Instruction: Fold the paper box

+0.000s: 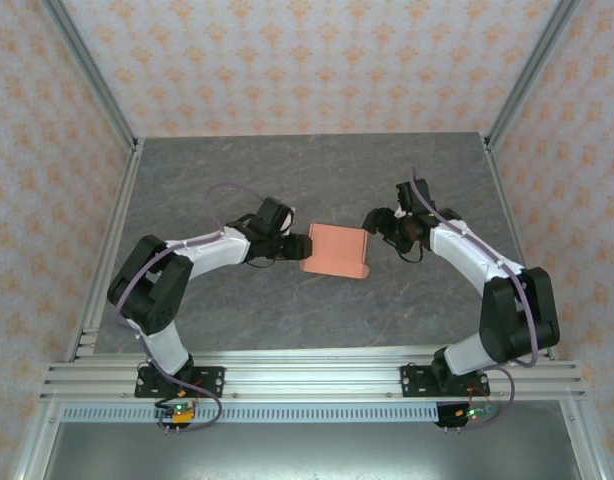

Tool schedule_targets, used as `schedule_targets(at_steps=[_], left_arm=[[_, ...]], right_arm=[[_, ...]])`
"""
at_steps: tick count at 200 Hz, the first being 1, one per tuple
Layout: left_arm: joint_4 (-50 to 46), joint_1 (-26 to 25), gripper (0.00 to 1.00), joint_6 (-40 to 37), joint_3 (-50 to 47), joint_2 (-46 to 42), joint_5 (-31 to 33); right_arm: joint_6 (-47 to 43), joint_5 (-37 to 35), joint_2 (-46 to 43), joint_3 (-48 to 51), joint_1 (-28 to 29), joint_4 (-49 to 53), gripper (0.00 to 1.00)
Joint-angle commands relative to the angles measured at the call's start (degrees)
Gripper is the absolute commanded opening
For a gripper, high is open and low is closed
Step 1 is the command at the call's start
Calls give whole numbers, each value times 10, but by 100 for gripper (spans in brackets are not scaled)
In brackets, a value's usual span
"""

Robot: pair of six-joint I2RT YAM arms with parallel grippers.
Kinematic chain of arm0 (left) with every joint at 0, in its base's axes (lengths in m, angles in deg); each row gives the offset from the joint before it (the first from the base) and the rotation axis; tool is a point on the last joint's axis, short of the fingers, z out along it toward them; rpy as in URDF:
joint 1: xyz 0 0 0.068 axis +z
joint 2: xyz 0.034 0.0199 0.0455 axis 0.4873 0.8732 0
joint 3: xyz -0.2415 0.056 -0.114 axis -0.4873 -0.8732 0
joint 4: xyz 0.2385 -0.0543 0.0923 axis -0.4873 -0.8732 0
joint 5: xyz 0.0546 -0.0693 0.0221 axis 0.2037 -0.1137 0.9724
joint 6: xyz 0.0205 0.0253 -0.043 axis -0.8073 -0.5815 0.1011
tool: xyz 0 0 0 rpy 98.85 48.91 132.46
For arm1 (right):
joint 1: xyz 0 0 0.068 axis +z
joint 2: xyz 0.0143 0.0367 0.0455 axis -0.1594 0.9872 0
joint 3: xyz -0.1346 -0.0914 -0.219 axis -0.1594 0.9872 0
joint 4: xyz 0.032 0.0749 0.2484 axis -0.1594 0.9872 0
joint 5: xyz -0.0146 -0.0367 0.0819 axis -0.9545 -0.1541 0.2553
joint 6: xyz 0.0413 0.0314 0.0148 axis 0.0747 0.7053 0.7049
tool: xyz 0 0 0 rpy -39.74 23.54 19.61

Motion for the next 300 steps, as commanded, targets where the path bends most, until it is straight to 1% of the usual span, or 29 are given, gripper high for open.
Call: schedule_targets(at_steps=[1, 16, 35, 45, 57, 62, 65, 72, 90, 111, 143, 146, 170, 176, 195, 241, 262, 287, 300], left_arm=[[32, 0, 62, 14, 1, -17, -10], [29, 3, 62, 21, 14, 1, -16], [62, 4, 62, 32, 14, 22, -32], [62, 5, 60, 30, 21, 38, -31], [62, 11, 55, 33, 23, 55, -34], [72, 13, 53, 33, 17, 60, -41], [80, 16, 52, 49, 12, 62, -46], [101, 21, 49, 58, 2, 67, -59], [124, 37, 44, 72, -13, 76, -95], [175, 53, 43, 92, -37, 81, -144], [187, 65, 39, 106, -32, 102, -192], [191, 66, 39, 109, -33, 117, -194], [202, 73, 37, 121, -40, 130, -195], [203, 76, 35, 123, -40, 133, -194], [199, 84, 32, 132, -45, 136, -179], [216, 92, 31, 149, -56, 139, -166], [205, 96, 31, 149, -50, 145, -164], [205, 95, 31, 146, -52, 141, -160], [191, 95, 31, 139, -45, 144, -159]], right_arm=[[-27, 56, 7, 24, -2, -8, 68], [-14, 82, 16, 49, -2, -40, 66], [-17, 86, 32, 56, -5, -50, 65], [-11, 96, 41, 61, -11, -61, 65], [11, 134, 53, 70, -24, -93, 66], [19, 153, 59, 72, -28, -106, 66], [23, 164, 63, 72, -30, -113, 66], [29, 188, 73, 74, -35, -124, 66], [45, 224, 87, 79, -42, -150, 68], [73, 266, 102, 92, -49, -200, 73], [86, 285, 126, 94, -53, -222, 76], [91, 287, 127, 95, -53, -229, 76], [127, 306, 141, 101, -53, -270, 77], [139, 306, 140, 106, -53, -284, 77], [165, 309, 141, 114, -54, -311, 78], [160, 302, 126, 109, -53, -287, 80], [136, 287, 124, 97, -53, -249, 81], [158, 302, 144, 95, -48, -280, 80], [174, 306, 155, 95, -40, -299, 79]])
